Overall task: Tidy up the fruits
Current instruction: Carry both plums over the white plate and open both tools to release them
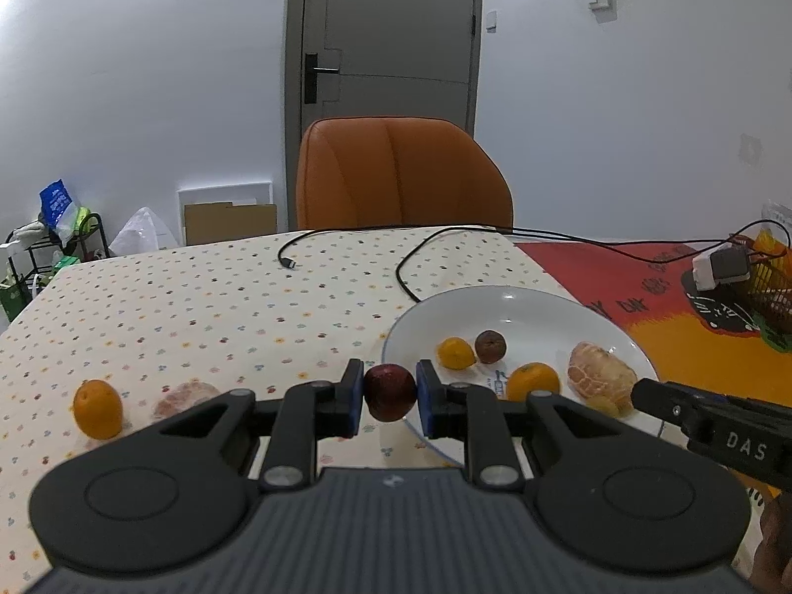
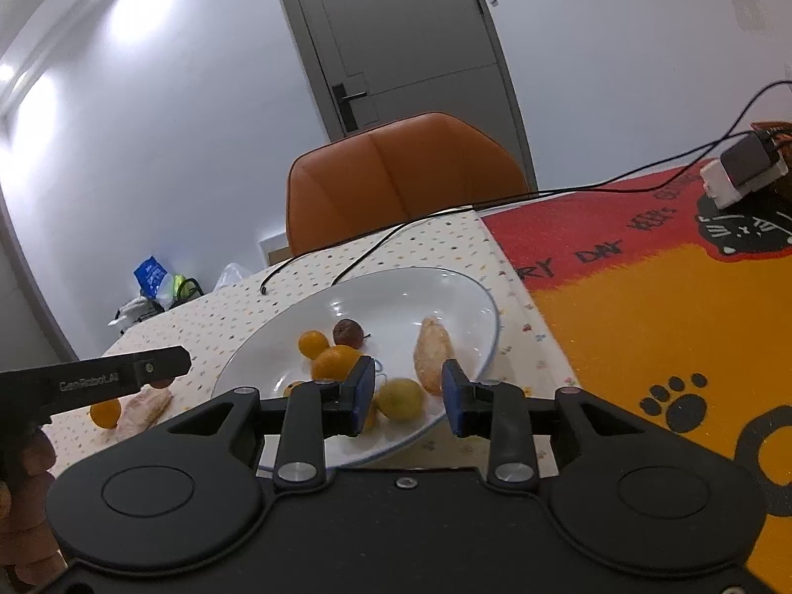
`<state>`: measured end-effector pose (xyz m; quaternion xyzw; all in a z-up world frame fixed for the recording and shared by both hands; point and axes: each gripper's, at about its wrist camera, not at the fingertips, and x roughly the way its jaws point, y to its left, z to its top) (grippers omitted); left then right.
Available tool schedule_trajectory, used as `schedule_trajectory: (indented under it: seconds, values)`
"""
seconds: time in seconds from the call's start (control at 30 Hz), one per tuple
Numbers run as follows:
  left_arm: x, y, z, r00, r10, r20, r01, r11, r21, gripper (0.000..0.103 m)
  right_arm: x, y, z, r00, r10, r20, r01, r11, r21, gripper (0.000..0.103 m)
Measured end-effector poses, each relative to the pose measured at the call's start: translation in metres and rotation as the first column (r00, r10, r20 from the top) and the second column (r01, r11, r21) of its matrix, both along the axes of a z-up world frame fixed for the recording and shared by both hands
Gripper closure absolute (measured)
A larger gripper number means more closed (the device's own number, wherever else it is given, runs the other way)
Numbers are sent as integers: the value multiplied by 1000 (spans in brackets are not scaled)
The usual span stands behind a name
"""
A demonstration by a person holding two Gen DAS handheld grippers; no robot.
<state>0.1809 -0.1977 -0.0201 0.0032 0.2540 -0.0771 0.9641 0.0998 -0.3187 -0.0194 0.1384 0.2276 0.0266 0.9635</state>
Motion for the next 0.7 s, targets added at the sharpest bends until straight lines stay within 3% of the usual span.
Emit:
schedule_trajectory:
  seconds: [0.5,0.7]
  values:
    - [10,-19,-2,999,-48,-14,48,999,5,78,-6,-8,0,1000,-7,-7,7,1000,16,72]
    - [7,-8,-3,999,-24,-32,24,1000,6,77,-5,-1,-1,1000,18,-10,-18,999,34,72]
